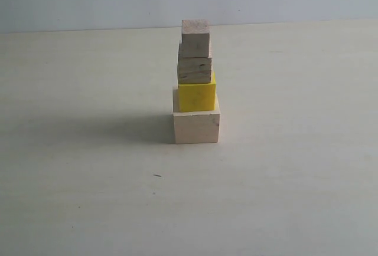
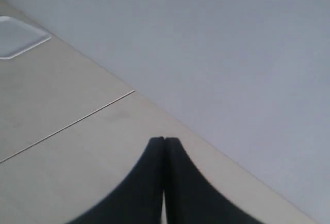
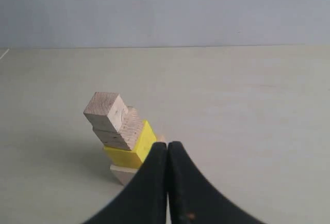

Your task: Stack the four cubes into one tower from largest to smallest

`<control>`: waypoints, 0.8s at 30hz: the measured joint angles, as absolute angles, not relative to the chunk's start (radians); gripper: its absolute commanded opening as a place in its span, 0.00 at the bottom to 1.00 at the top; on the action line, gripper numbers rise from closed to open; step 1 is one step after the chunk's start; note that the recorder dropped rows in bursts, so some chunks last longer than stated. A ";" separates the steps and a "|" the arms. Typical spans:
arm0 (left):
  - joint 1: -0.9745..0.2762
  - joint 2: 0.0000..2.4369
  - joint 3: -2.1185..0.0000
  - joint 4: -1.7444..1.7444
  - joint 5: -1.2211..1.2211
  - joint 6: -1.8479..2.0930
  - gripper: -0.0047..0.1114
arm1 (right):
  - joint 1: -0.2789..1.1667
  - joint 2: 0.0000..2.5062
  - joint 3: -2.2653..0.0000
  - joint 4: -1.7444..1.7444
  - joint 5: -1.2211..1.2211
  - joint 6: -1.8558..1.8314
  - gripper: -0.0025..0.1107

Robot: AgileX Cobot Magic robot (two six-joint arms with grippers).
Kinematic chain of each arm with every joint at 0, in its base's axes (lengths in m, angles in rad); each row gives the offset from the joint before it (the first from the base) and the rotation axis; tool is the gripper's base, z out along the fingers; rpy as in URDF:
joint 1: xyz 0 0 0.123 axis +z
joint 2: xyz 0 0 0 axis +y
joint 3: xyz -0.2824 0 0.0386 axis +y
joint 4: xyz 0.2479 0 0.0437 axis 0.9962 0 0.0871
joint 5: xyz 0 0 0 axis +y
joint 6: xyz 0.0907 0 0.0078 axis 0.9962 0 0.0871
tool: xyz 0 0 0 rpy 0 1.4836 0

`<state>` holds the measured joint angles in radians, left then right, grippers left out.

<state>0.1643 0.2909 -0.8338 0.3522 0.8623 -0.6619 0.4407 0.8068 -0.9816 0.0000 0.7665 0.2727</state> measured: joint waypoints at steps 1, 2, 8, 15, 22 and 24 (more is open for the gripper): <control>0.192 0.283 -0.834 0.326 0.862 -0.662 0.05 | 0.441 0.807 -0.982 0.000 0.767 0.273 0.02; 0.215 0.275 -0.834 0.305 0.862 -0.662 0.05 | 0.441 0.807 -0.982 0.000 0.767 0.273 0.02; 0.259 0.255 -0.834 0.173 0.862 -0.662 0.05 | 0.441 0.807 -0.982 0.000 0.767 0.273 0.02; 0.261 0.253 -0.831 -0.021 0.854 -0.662 0.05 | 0.441 0.807 -0.982 0.000 0.767 0.273 0.02; 0.271 0.141 -0.663 -0.087 0.654 -0.597 0.05 | 0.441 0.807 -0.982 0.000 0.767 0.273 0.02; 0.288 0.095 -0.592 -0.097 0.602 -0.574 0.05 | 0.441 0.807 -0.982 0.000 0.767 0.273 0.02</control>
